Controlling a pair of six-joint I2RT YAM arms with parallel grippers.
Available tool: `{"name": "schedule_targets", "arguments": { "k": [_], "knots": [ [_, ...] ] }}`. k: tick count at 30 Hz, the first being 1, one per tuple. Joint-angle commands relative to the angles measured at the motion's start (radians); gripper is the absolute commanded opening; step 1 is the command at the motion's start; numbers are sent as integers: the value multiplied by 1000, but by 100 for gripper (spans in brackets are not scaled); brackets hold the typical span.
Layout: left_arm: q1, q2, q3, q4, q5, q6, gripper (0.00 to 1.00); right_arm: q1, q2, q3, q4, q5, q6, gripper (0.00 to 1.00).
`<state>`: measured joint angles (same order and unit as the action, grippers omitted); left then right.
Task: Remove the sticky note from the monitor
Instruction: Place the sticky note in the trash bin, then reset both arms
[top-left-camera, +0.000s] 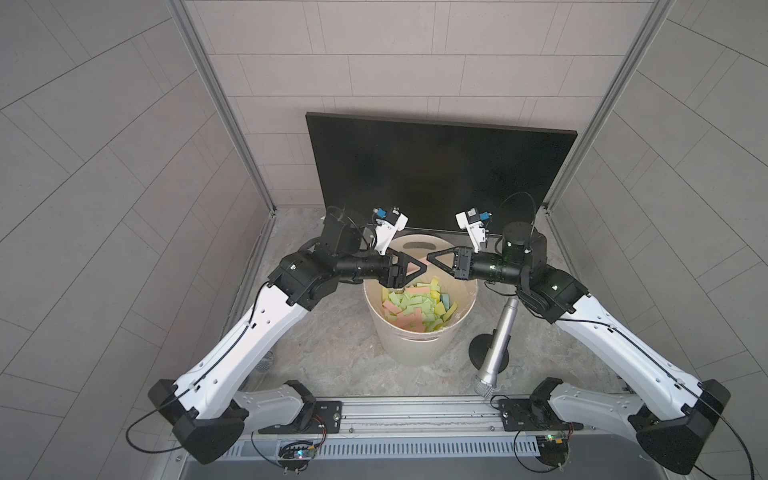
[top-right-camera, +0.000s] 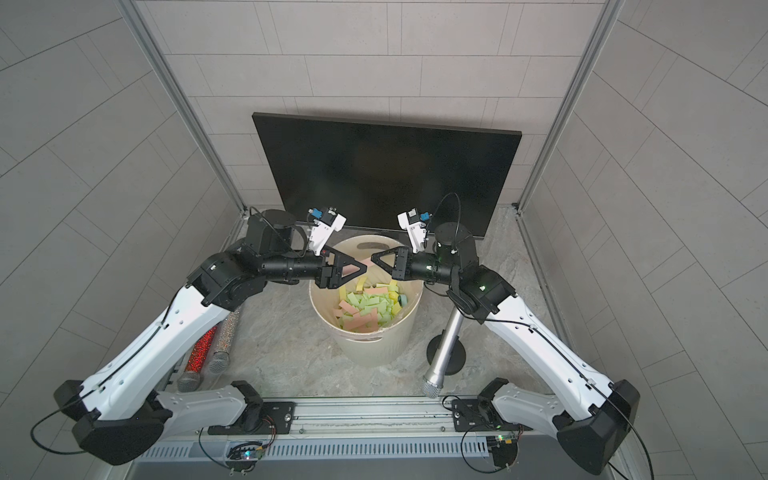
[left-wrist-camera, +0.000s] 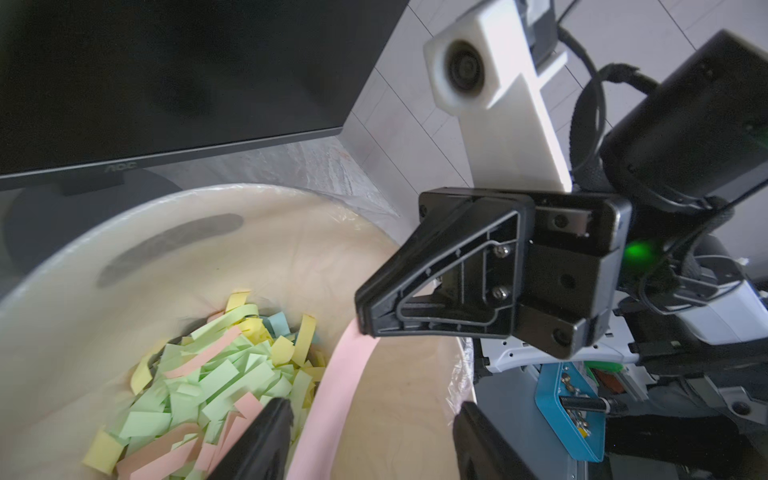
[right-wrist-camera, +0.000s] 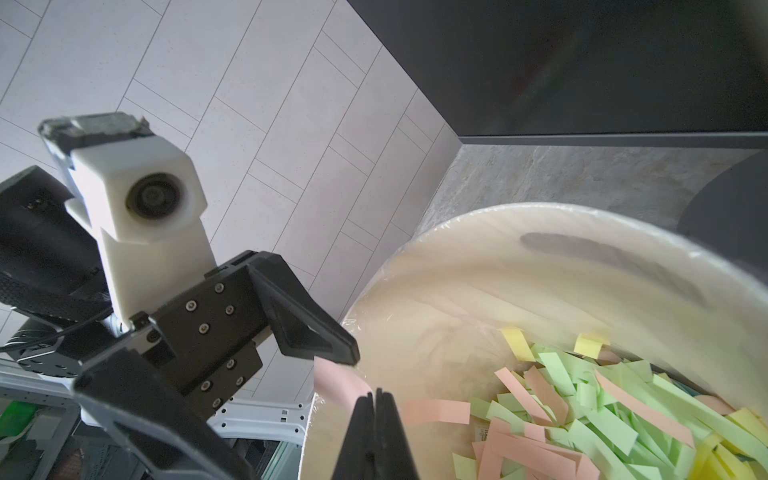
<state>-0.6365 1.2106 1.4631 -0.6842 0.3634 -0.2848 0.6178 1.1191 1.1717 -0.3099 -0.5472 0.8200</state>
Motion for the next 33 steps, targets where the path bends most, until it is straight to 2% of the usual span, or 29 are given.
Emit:
{"name": "schedule_targets", "arguments": {
  "k": [1,5,9,17,20,26,27,28,31,33],
  "knots": [
    [15,-37,-9,-22,-94,3,65,5,-18,4,-70,42,-43,7],
    [21,-58,-10,-31,-146,5,65,6,-12,17,-118,62,-70,25],
    [34,-83,-26,-23,-189,-9,65,7,-3,46,-152,72,-86,39],
    [58,-122,-43,-17,-214,-15,66,8,-5,96,-206,103,-124,50],
    [71,-146,-52,-24,-270,-18,72,-3,-29,115,-242,135,-160,58],
    [123,-228,-85,-34,-438,-10,97,-154,-125,131,-315,172,-237,80],
    [135,-240,-90,-36,-469,-6,100,-192,-143,129,-326,175,-250,86],
    [148,-252,-97,-38,-499,-3,100,-229,-160,125,-335,180,-265,98],
    [191,-280,-126,-35,-581,-5,100,-346,-203,104,-363,186,-323,100],
    [213,-294,-148,-29,-638,-7,100,-408,-232,79,-377,233,-366,100]
  ]
}}
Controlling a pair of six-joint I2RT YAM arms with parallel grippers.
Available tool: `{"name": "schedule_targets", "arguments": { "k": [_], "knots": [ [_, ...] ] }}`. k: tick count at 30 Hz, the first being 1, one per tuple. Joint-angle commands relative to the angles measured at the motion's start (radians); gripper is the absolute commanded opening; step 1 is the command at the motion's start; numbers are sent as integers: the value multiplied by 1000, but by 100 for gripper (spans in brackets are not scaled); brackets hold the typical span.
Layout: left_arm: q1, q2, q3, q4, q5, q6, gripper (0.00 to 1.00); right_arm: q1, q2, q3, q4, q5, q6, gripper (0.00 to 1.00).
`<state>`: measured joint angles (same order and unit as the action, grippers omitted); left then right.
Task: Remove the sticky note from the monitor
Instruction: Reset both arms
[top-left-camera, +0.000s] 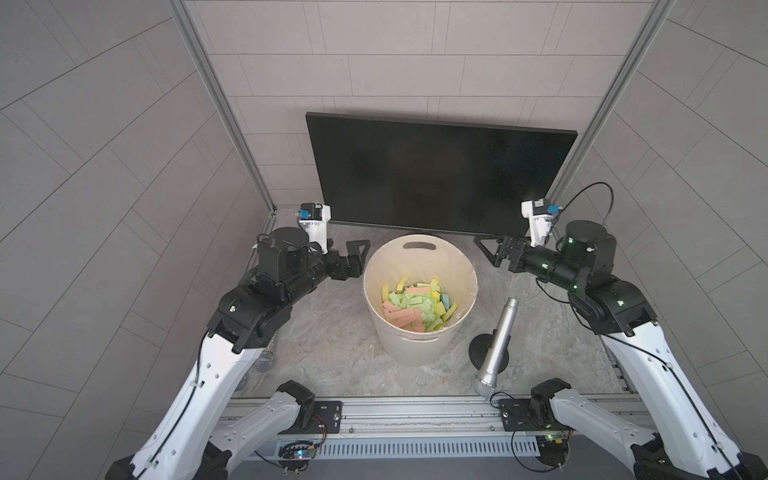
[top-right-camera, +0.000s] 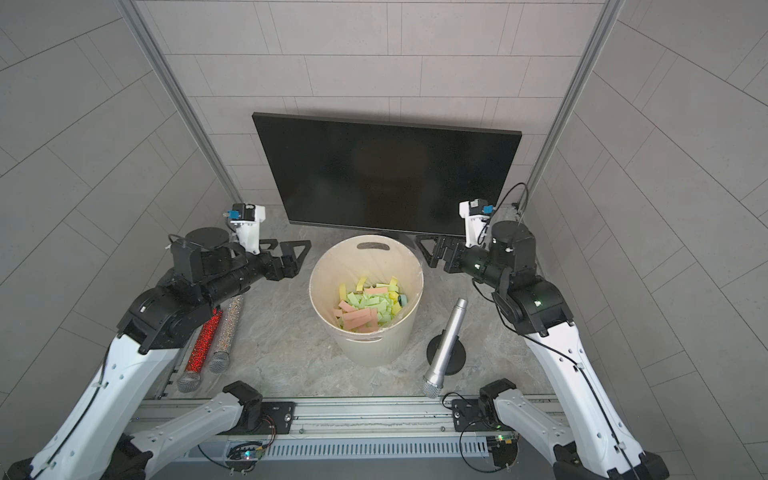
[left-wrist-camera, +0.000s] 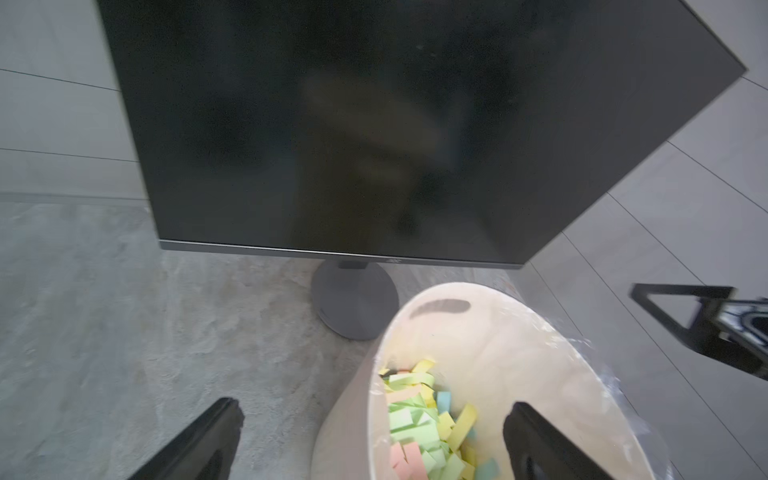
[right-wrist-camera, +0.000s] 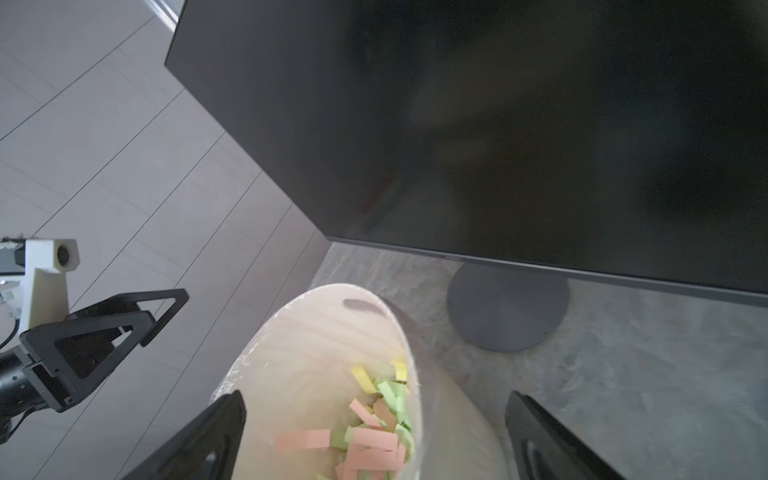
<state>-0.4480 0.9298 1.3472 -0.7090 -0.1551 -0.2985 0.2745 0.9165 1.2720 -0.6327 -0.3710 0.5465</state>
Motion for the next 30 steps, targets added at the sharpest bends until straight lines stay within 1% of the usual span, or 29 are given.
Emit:
{"name": "schedule_targets", "arguments": {
  "k": [1,5,9,10,11,13,15,18,20,22,25,28,30],
  "knots": [
    [33,-18,-49,5,-144,7,100,-86,-43,-41,-56,99,-112,100],
    [70,-29,-128,56,-242,-3,100,-96,-95,-128,-55,392,-131,100],
    [121,-33,-242,136,-284,-42,100,-105,-159,-300,25,661,-134,100],
    [137,-31,-294,176,-292,-61,100,-119,-191,-372,75,741,-128,100],
    [145,-28,-338,212,-303,-75,100,-133,-218,-435,122,793,-128,100],
    [156,-25,-421,290,-352,-107,100,-158,-278,-560,225,894,-132,100],
    [159,-24,-512,380,-414,-133,100,-183,-339,-714,350,969,-141,100],
    [162,-19,-631,527,-501,-135,100,-235,-390,-846,462,1017,-123,100],
    [170,1,-683,601,-542,-133,100,-266,-382,-913,552,1015,-118,100],
    [184,33,-707,649,-547,-124,100,-278,-354,-968,649,994,-126,100],
    [214,122,-720,710,-544,-98,100,-279,-299,-1049,850,963,-181,100],
    [253,215,-721,755,-537,-64,100,-280,-196,-1048,909,947,-218,100],
    [281,263,-739,822,-527,-35,100,-280,-137,-1043,956,935,-246,100]
  ]
}}
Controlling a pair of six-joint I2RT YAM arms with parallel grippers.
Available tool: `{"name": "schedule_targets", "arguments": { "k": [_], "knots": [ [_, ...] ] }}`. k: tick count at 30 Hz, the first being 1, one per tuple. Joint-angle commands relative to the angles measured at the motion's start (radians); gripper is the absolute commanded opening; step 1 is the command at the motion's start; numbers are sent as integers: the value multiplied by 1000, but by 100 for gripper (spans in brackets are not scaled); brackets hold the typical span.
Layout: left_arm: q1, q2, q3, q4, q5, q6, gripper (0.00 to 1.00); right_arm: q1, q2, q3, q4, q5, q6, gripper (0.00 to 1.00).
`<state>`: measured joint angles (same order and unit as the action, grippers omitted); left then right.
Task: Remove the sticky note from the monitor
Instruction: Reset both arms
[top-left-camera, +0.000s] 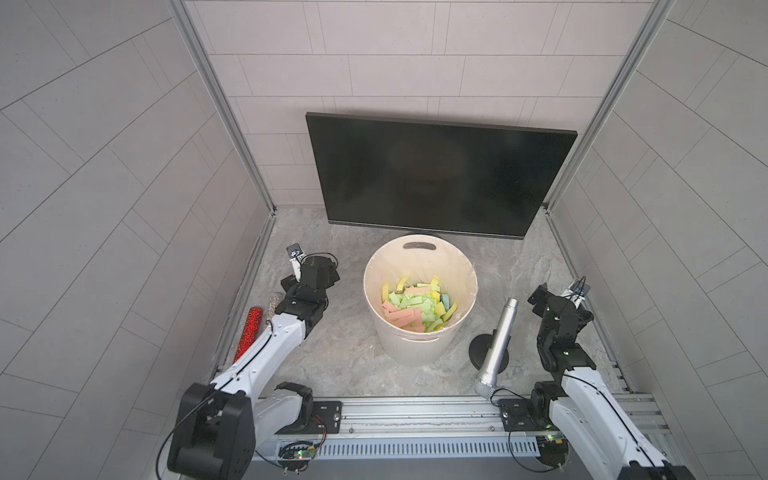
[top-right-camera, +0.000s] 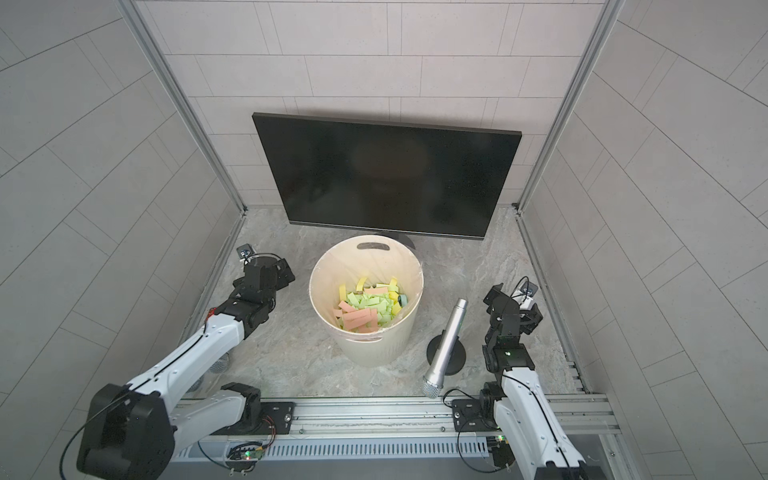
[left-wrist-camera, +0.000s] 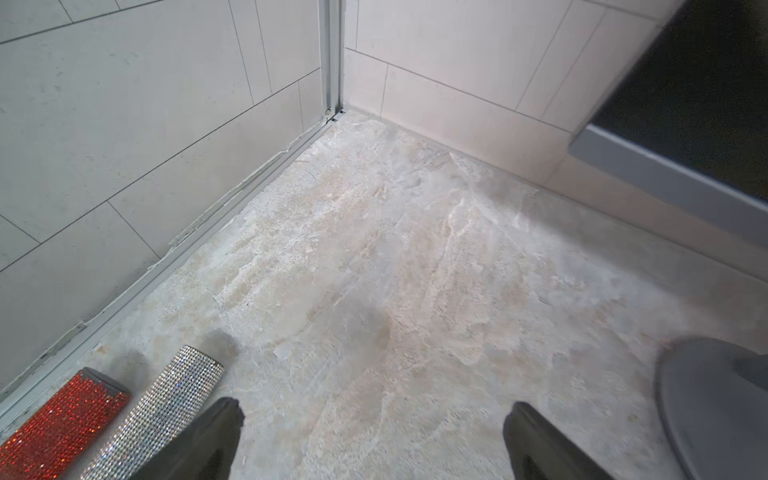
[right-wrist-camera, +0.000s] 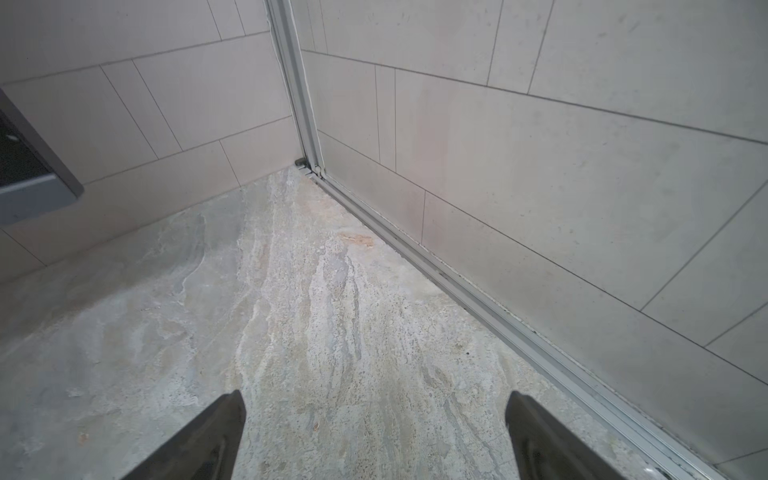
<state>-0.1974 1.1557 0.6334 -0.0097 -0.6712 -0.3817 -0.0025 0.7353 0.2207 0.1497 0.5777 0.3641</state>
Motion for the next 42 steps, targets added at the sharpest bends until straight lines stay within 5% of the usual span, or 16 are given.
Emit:
{"name": "schedule_targets", "arguments": {
  "k": [1,11,18,20,23,25,28,42],
  "knots": [
    [45,53,-42,167,6,61,100,-3,74,6,207,-17,-74,100],
    [87,218,-197,619,97,260,100,-3,420,42,494,-62,-127,100],
    [98,406,-236,892,326,366,100,-4,623,106,638,-191,-157,100],
    [101,388,-214,818,351,366,100,-1,708,109,755,-239,-193,100],
    [119,393,-197,787,399,360,100,-1,737,182,620,-386,-241,100],
    [136,387,-187,754,432,356,100,-5,814,140,798,-436,-266,100],
    [140,388,-184,749,437,354,100,-8,786,169,681,-438,-260,100],
    [141,385,-183,745,442,354,100,-8,786,167,686,-443,-259,100]
  ]
}}
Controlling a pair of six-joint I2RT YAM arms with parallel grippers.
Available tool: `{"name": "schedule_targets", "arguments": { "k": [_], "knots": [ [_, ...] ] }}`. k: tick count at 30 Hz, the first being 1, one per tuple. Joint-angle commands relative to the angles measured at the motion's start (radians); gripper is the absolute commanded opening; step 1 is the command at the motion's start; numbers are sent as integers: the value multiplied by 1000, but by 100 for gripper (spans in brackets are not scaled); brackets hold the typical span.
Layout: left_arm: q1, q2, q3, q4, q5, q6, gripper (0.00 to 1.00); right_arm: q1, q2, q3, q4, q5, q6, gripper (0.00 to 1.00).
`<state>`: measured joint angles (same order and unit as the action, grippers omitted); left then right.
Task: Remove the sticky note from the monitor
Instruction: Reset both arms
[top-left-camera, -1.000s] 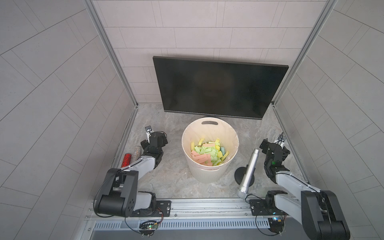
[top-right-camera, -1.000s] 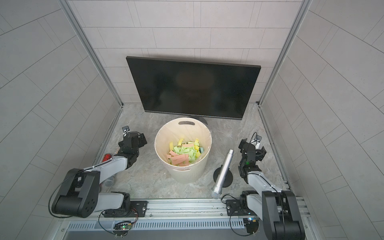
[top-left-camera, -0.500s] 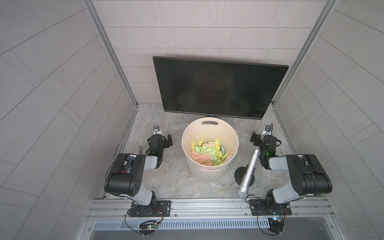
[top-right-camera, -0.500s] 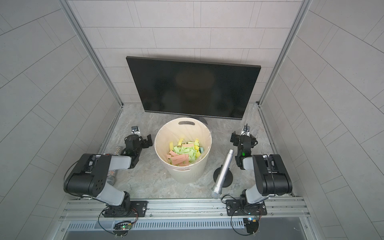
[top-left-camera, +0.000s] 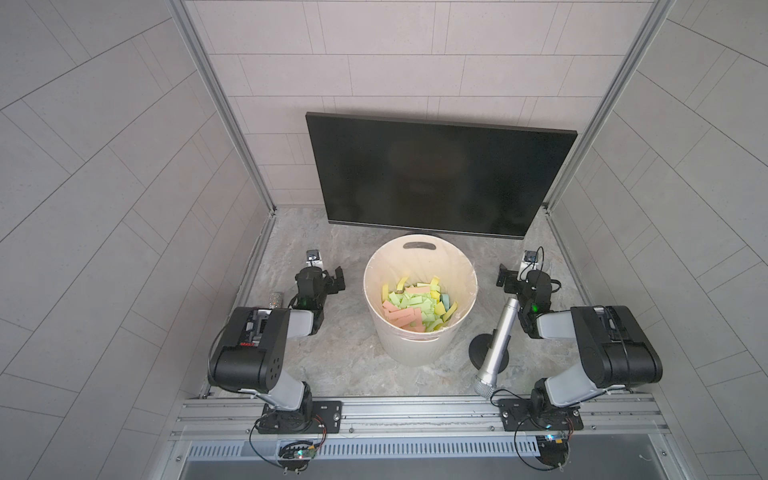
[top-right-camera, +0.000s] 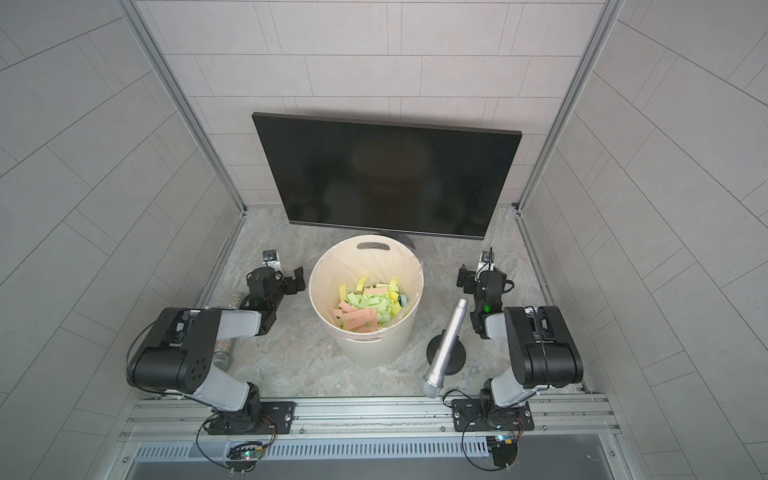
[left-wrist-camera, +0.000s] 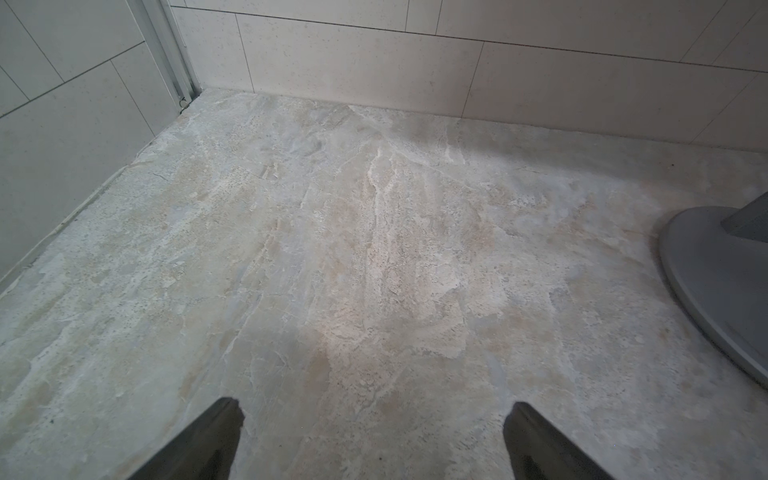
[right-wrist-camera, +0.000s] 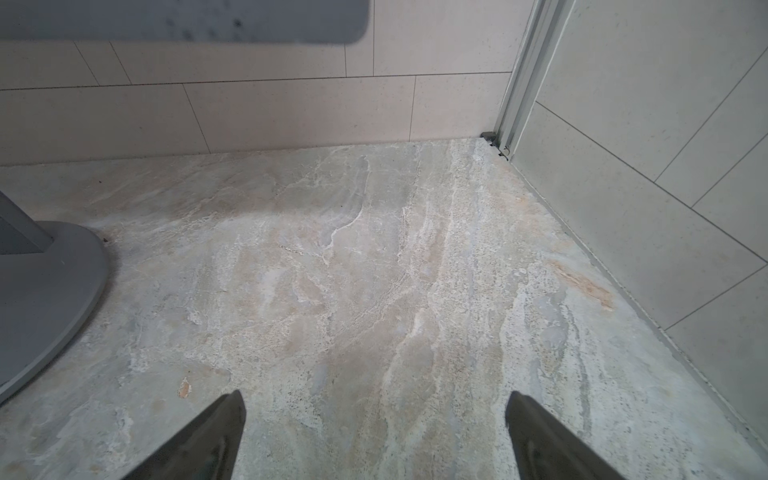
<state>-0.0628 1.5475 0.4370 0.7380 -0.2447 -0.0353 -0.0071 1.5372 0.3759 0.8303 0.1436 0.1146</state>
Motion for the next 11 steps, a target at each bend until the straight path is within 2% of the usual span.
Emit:
{"name": "schedule_targets", "arguments": {
  "k": [1,11],
  "knots": [
    [6,-6,15,-6,17,8,100,-4,-15,14,2,-9,-9,100],
    [9,-14,8,1,22,8,100,-4,-16,12,4,-10,-10,100]
  ]
}}
